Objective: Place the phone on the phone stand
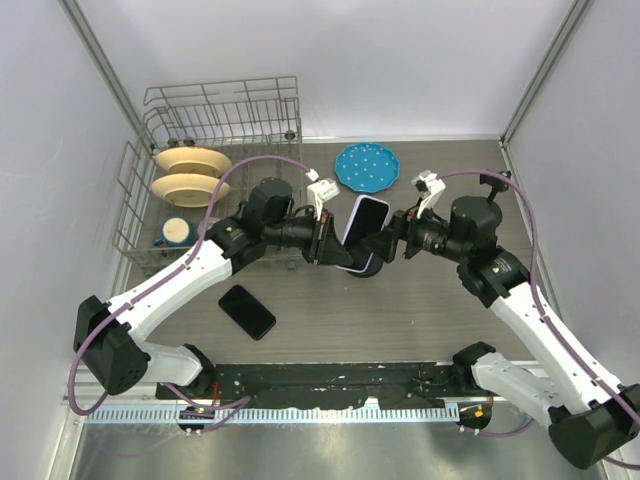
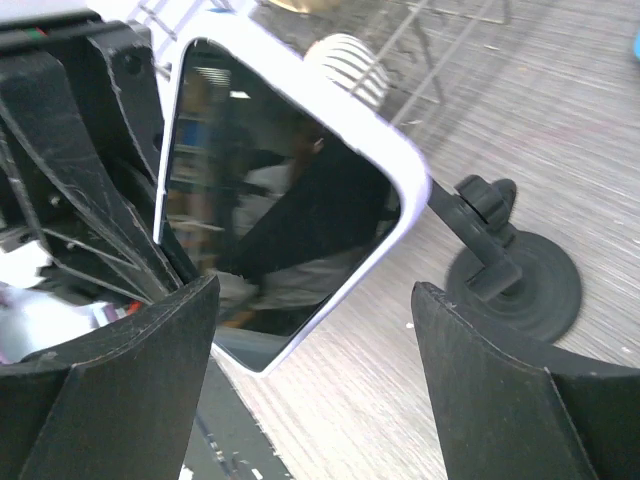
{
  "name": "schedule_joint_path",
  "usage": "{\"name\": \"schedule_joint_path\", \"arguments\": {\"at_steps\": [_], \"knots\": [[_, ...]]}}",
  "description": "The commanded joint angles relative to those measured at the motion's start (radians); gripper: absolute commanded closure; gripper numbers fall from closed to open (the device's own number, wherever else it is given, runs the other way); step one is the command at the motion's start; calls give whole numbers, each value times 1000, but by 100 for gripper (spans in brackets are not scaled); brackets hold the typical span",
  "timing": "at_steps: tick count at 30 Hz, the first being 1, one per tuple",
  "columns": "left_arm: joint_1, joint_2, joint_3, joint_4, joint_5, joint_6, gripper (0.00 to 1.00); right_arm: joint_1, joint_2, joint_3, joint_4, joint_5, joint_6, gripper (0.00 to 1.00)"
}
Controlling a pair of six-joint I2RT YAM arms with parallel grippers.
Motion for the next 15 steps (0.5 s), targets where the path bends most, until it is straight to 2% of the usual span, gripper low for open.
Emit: {"name": "schedule_joint_path", "arguments": {"at_steps": [1, 3, 6, 10, 12, 15], "knots": [[4, -38, 15, 125, 131, 12, 100, -173, 3, -56, 215, -526, 106, 17], [2, -40, 11, 151, 167, 4, 100, -201, -8, -82, 334, -606, 182, 15], [2, -40, -11, 223, 220, -42, 100, -205, -4, -132, 485, -609, 325, 13], [1, -31, -23, 275, 266, -99, 100, -205, 4, -191, 618, -588, 435, 18], [-1, -28, -25, 277, 265, -100, 100, -205, -5, -222, 787, -585, 509, 21], [-1, -25, -22, 275, 266, -102, 100, -205, 4, -237, 855, -585, 551, 27]]}}
